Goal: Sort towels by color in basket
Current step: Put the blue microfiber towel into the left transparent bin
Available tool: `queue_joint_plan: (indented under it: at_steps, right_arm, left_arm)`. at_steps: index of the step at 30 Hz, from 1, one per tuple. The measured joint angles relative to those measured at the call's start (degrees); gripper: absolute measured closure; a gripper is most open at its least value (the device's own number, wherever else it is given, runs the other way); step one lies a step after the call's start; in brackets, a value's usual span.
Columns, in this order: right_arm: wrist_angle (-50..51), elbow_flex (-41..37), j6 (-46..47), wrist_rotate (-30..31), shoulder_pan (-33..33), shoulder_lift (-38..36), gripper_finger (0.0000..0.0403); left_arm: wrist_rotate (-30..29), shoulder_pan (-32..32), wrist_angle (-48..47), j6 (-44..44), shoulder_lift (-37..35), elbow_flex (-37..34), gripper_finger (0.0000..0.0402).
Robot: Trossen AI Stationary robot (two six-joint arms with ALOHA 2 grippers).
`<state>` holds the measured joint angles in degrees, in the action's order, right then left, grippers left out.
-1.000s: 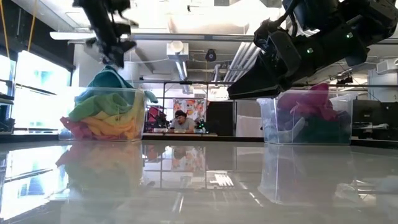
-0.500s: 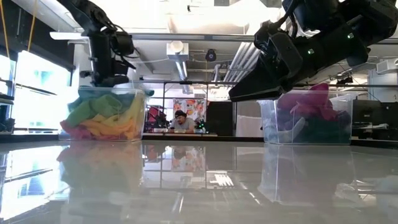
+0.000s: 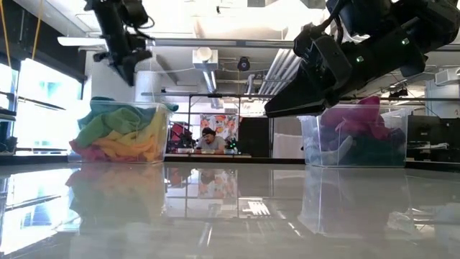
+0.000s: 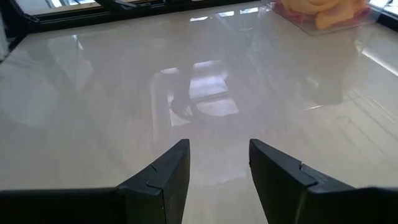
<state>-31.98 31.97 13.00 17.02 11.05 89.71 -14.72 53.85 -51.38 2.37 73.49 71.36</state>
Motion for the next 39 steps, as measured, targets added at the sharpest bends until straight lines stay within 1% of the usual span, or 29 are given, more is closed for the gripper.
queue_joint_plan:
  at_steps: [4, 5, 7, 9, 12, 16, 25, 30, 33, 39]
  right_arm:
    - [-0.40, 0.00, -0.01, -0.53, 0.00, 0.00, 0.0242]
    - [-0.38, 0.00, 0.01, -0.55, 0.00, 0.00, 0.0242]
    - [-0.40, 0.00, 0.07, -0.58, 0.00, 0.00, 0.0242]
    - [-0.35, 0.00, 0.52, -0.60, 0.00, 0.00, 0.0242]
    - [-0.07, 0.00, 1.10, -0.71, 0.00, 0.00, 0.0242]
    - [0.08, 0.00, 1.10, -0.71, 0.00, 0.00, 0.0242]
    - [0.09, 0.00, 1.11, -0.73, 0.00, 0.00, 0.0242]
    - [0.10, 0.00, 1.11, -0.73, 0.00, 0.00, 0.0242]
    - [0.10, 0.00, 1.03, -0.73, 0.00, 0.00, 0.0242]
    - [0.10, 0.00, 0.95, -0.73, 0.00, 0.00, 0.0242]
  left_arm:
    - [11.51, -2.52, 6.75, -1.37, -0.37, -1.84, 0.0401]
    - [13.13, -3.10, 8.42, -1.88, -0.03, -2.65, 0.0401]
    - [14.27, -4.21, 12.28, -1.83, 0.92, -4.59, 0.0401]
    - [14.26, -4.59, 15.44, -1.03, 2.18, -6.81, 0.0401]
    - [13.77, -4.01, 17.23, -0.44, 4.66, -9.44, 0.0401]
    - [11.17, -2.47, 18.04, 0.39, 7.37, -11.58, 0.0401]
    - [10.14, 0.74, 18.33, 1.00, 10.33, -15.46, 0.0401]
    - [9.97, 1.22, 18.81, 1.02, 10.10, -15.99, 0.0401]
    - [8.78, 1.26, 18.13, 0.40, 9.05, -15.93, 0.0401]
    - [8.68, 0.76, 17.96, 1.17, 4.74, -14.82, 0.0401]
